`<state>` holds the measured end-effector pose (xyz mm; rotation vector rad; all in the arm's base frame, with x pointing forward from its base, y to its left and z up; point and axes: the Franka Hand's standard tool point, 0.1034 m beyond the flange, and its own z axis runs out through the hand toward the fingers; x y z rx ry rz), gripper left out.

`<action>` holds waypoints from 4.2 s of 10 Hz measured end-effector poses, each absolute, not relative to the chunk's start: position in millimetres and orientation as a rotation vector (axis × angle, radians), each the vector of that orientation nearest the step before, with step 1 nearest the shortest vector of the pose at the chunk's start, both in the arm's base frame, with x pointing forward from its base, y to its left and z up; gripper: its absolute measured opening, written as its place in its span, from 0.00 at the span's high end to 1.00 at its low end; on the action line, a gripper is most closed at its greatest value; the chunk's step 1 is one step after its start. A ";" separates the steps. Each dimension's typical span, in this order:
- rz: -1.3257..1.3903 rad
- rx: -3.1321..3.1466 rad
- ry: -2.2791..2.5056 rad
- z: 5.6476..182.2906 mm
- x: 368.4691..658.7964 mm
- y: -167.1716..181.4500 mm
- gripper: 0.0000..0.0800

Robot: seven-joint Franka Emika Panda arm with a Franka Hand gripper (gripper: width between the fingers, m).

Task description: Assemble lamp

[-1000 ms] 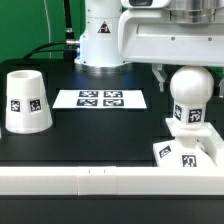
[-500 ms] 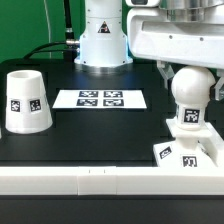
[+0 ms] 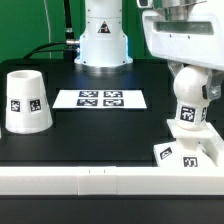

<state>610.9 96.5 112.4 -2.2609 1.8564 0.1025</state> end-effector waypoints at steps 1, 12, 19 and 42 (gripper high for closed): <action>0.113 -2.212 1.910 112.7 611.1 98.1 0.28; 0.088 -2.795 0.908 114.9 608.4 92.7 0.13; -0.013 -3.023 -0.153 123.5 616.7 87.5 0.13; -0.023 -2.222 -2.289 110.4 616.8 87.5 0.28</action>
Offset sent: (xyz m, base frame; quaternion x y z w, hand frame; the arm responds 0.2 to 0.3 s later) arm -0.0003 -0.0135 -0.0006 -0.0361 0.0026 -0.1500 0.9880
